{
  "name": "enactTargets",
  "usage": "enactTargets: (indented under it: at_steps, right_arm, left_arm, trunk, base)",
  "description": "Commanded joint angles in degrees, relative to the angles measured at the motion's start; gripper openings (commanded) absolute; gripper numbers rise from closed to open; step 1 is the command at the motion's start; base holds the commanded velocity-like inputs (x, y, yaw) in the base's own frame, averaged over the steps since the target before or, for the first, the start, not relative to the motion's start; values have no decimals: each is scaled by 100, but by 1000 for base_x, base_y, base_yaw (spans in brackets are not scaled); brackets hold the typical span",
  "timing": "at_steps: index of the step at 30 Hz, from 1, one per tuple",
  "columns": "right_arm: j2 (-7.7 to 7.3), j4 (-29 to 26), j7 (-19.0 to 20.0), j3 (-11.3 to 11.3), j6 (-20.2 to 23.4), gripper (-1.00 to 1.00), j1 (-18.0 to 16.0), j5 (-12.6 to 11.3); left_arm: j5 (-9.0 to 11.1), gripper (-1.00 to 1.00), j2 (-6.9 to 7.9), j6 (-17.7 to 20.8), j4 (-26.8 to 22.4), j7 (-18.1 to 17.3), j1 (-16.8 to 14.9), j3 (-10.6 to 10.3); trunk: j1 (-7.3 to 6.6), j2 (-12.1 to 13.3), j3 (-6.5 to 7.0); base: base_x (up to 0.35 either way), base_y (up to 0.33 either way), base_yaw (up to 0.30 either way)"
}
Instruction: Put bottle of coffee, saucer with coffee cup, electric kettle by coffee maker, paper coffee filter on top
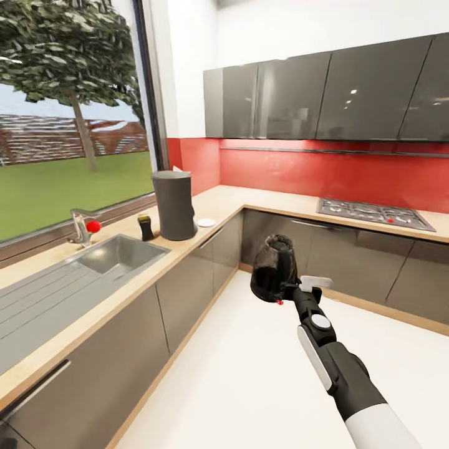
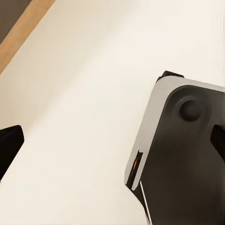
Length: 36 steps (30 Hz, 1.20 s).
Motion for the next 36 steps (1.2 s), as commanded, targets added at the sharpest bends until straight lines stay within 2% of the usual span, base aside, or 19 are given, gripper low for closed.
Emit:
enactTargets:
  at_steps: [1, 11, 23, 36]
  right_arm:
    - [-8, -12, -52, 24, 26, -100, -7, -15]
    - [-8, -12, -52, 30, 32, -100, -7, -14]
    - [-8, -12, -52, 30, 23, -100, -7, -14]
    - [-8, -3, -52, 30, 22, -100, 11, -14]
  left_arm:
    - [61, 100, -3, -19, 15, -43, -6, -33]
    - [61, 100, -2, -19, 15, -43, -6, -35]
    - [61, 100, -1, -19, 15, -43, -6, -34]
    - [61, 100, -1, -19, 15, -43, -6, -28]
  trunk:
    - [5, -7, -9]
    - [5, -7, -9]
    - [5, -7, 0]
    - [5, -7, 1]
  base:
    - [332, -2, -11]
    - [328, -96, -2]
    - [309, -179, -101]
    - [288, -207, -9]
